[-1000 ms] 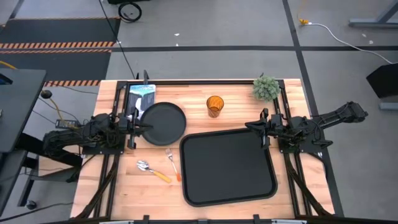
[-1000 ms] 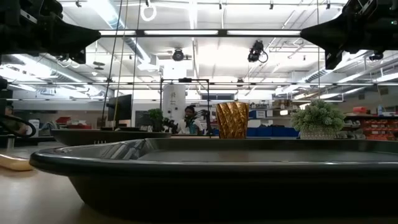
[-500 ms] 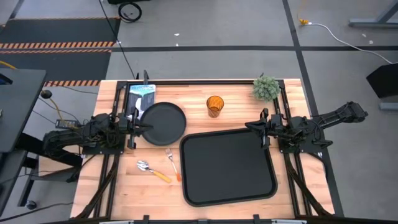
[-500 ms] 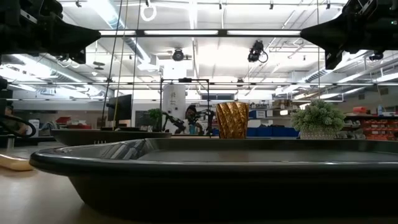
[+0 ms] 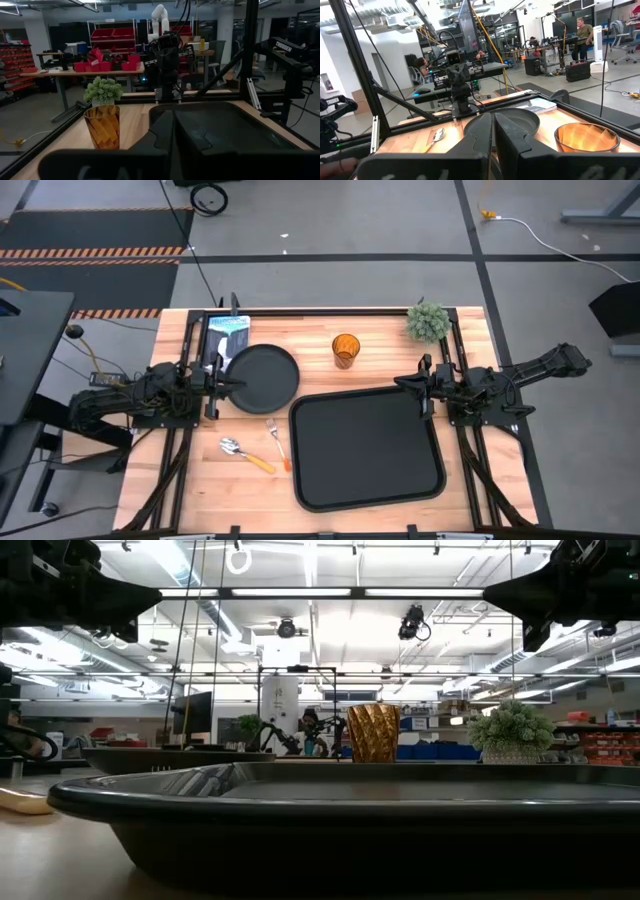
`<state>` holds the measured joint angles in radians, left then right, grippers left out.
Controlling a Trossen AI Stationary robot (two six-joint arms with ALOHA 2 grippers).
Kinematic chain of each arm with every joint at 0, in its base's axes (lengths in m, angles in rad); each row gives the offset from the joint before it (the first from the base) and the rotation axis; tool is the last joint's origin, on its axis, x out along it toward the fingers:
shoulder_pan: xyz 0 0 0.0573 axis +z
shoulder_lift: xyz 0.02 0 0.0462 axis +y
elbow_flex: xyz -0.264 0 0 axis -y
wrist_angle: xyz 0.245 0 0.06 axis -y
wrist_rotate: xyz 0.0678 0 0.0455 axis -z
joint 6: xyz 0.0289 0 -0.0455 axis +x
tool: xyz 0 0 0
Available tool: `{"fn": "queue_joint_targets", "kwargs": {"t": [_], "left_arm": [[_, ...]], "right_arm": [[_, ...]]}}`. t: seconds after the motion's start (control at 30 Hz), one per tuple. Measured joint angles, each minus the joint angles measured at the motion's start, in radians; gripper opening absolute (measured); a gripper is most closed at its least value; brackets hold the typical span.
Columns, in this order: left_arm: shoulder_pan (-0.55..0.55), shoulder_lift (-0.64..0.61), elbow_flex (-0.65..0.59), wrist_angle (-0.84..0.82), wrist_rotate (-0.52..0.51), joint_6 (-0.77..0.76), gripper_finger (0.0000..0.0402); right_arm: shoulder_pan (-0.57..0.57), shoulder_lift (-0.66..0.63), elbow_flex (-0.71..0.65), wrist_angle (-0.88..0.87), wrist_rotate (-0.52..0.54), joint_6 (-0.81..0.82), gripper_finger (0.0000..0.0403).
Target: Pick and place plate/cup/fork/spoon on tray
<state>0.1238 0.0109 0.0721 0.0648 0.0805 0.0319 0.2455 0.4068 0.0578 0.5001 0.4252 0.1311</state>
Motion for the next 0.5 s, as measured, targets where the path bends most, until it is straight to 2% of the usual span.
{"fn": "queue_joint_targets", "kwargs": {"t": [0.17,0.5], "left_arm": [[0.000,0.000,0.000,0.019,0.000,-0.027,0.0025],[0.000,0.024,0.000,0.193,-0.025,-0.090,0.0025]], "right_arm": [[0.000,0.000,0.000,0.000,0.000,0.000,0.0027],[0.000,0.000,0.000,0.000,0.000,0.000,0.0027]]}}
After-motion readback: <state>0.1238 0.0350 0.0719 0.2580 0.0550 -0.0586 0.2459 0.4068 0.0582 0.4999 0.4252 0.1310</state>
